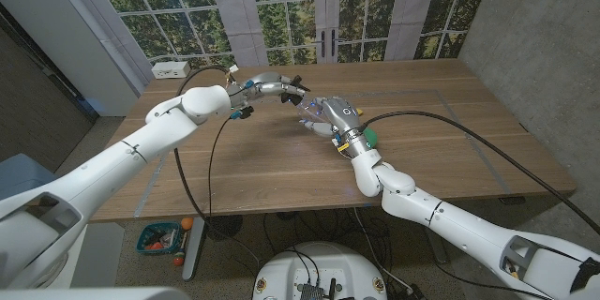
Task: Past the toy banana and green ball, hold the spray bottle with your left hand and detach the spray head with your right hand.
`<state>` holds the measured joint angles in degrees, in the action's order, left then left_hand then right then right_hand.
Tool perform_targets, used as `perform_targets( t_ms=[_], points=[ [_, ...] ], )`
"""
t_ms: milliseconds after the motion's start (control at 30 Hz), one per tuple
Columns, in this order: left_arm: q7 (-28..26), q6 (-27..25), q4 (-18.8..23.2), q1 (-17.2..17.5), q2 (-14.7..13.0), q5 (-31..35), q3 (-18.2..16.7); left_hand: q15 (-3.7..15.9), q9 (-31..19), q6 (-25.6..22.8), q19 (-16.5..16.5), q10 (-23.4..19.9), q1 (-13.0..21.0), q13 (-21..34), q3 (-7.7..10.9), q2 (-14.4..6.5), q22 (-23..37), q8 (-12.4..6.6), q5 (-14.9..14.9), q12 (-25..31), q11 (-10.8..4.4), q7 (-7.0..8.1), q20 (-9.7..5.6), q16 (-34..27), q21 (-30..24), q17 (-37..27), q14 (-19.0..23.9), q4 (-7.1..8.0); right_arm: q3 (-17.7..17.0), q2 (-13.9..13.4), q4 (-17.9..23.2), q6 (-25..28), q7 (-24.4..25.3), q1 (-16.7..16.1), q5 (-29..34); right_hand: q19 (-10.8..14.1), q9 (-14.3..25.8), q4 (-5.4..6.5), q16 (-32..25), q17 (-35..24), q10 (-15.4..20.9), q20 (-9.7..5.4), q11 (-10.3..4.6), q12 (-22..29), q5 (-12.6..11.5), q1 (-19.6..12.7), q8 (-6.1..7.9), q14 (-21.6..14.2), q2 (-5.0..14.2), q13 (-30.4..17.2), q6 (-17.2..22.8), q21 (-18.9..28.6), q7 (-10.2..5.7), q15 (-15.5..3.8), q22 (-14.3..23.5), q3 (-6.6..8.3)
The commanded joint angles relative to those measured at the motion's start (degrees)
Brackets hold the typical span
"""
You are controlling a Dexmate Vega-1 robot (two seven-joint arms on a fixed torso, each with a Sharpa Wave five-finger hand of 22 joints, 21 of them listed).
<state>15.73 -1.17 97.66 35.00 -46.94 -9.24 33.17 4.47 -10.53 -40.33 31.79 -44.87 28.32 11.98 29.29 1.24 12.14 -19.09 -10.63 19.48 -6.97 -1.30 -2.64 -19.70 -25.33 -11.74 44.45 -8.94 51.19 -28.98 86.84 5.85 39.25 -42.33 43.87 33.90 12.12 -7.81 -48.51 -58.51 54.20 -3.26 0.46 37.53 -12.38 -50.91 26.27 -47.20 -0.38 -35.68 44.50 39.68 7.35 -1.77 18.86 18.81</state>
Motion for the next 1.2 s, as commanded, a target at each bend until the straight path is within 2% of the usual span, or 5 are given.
perform_targets(
  t_ms=[33, 367, 767, 1000, 1200],
  points=[
    [4.05, -1.92, -1.13, -2.85, 1.09, 0.2, 1.81, 7.56, -0.17, -5.48, 4.02, -6.11, 1.14, 0.27, 1.52, -3.44, 0.55, -0.86, 0.13, 1.63, 0.41, -1.94, -0.98, -2.1, -2.41, -0.7, 5.41, -0.19, 0.23, 0.57, -2.6, -2.39, 3.78, 0.85, 0.66, -0.14, 0.19, 0.34, 0.21, -0.52, 5.48, -5.84, -7.49, 0.11, -0.27, -7.52, 0.36, -3.69, 7.89, -3.65, 13.47, 0.65, -13.48, -10.7, 0.11, 0.26],
    [3.23, -6.54, 2.01, -2.72, 0.01, 1.09, 2.09, 6.93, 0.0, -5.15, 7.28, -9.66, -2.48, -0.75, 1.6, -3.5, 1.37, 4.51, 0.74, -0.37, 2.94, -3.37, -1.72, -0.72, -7.48, 1.15, 11.27, -0.4, -0.83, 1.32, -4.84, -4.25, 7.83, 0.57, -1.37, -0.31, 0.14, 0.37, 0.54, -1.28, 5.64, -6.07, -7.56, -0.13, -0.42, -7.57, 0.3, -3.82, 7.99, -3.84, 13.45, 1.24, -13.57, -10.76, -0.03, 0.17],
    [-10.88, -2.58, 6.98, 4.65, -2.11, 8.54, -1.14, -1.66, -0.01, 53.3, -24.15, 46.31, -2.76, -0.01, -2.52, 1.21, -0.27, 9.05, 0.66, -9.28, 5.95, 10.24, 5.96, 9.71, 4.34, 0.22, -32.72, -0.42, -3.56, 1.04, -4.4, -5.04, 8.82, -0.32, -5.53, -0.61, 0.15, 0.47, 1.03, -2.42, 5.24, -6.12, -7.48, -0.73, -0.54, -7.52, -0.01, -3.98, 8.16, -4.16, 12.77, 2.13, -13.32, -10.74, -0.26, 0.02],
    [-10.56, -8.65, 10.59, 4.96, -2.78, 11.09, -1.28, 0.25, -0.11, 31.59, -17.99, 32.12, -0.49, -0.3, -2.67, 1.23, -0.34, 2.56, 0.69, -4.1, 5.29, -1.54, 5.57, 6.31, 2.37, 1.09, -24.7, -0.75, -4.23, 2.21, -6.23, -3.77, 12.18, -0.24, -5.16, -0.78, 0.16, 0.48, 1.26, -2.89, 5.43, -6.19, -7.43, -1.03, -0.57, -7.55, 0.0, -4.05, 8.27, -3.98, 12.85, 2.49, -13.25, -10.76, -0.37, 0.01],
    [-5.57, -5.73, 8.05, 3.34, -2.02, 7.43, -0.93, 2.1, -0.11, 22.56, -16.8, 27.14, 1.44, -0.49, -2.65, 0.8, -0.2, 1.14, 0.63, -4.29, 2.85, 3.32, 5.07, 5.57, 1.87, 0.8, -19.99, -0.81, -3.76, 2.31, -7.39, -3.81, 13.66, 0.34, -4.67, -0.83, 0.16, 0.49, 1.52, -3.37, 5.64, -6.22, -7.38, -1.12, -0.59, -7.53, -0.01, -4.08, 8.27, -4.16, 12.89, 2.91, -13.29, -10.75, -0.5, -0.06]
  ],
)
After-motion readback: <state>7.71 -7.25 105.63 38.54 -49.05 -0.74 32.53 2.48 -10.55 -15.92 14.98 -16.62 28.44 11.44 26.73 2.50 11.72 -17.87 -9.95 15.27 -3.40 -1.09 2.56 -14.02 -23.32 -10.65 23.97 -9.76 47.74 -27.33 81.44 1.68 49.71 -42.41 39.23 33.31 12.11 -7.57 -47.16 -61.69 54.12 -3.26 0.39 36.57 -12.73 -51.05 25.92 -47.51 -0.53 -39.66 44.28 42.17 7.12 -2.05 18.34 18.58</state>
